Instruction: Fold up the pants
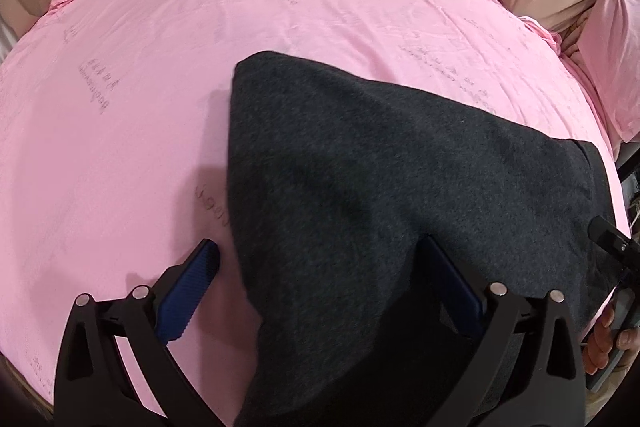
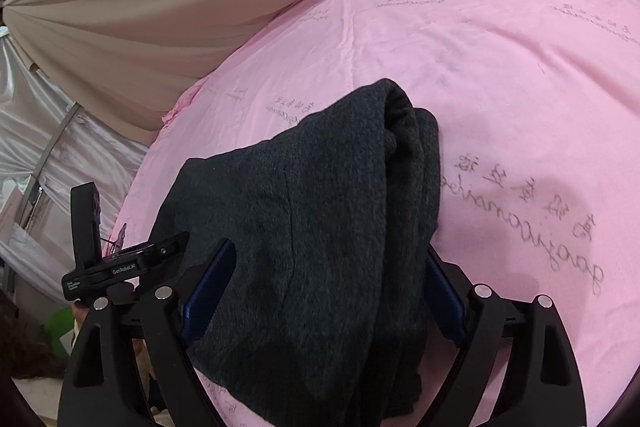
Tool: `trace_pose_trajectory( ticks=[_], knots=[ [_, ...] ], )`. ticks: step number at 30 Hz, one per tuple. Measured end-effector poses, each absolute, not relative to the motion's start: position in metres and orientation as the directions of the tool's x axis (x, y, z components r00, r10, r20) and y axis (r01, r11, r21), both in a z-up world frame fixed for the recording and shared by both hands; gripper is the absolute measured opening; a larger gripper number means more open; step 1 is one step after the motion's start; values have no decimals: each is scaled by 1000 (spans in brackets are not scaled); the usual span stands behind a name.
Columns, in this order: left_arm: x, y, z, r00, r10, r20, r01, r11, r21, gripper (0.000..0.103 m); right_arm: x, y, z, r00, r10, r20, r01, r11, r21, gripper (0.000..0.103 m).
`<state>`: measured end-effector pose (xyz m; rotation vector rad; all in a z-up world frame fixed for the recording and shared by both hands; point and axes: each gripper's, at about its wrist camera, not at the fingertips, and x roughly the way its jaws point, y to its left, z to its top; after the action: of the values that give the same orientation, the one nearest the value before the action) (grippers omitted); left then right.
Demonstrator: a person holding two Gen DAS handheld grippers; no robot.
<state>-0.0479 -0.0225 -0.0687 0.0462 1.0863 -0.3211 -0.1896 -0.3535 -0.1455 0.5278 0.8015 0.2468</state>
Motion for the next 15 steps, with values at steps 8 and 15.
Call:
trace_pose_trajectory(
  ticks=[8, 15],
  knots=[
    [-40, 3, -58, 356, -437, -826, 234, 897, -374, 21, -198, -360, -143, 684, 399, -611, 24, 824, 565, 33],
    [-79, 21, -17, 345, -544, -765, 307, 836, -456, 19, -240, -350, -109, 691, 433, -578, -12, 807, 590, 31]
  ],
)
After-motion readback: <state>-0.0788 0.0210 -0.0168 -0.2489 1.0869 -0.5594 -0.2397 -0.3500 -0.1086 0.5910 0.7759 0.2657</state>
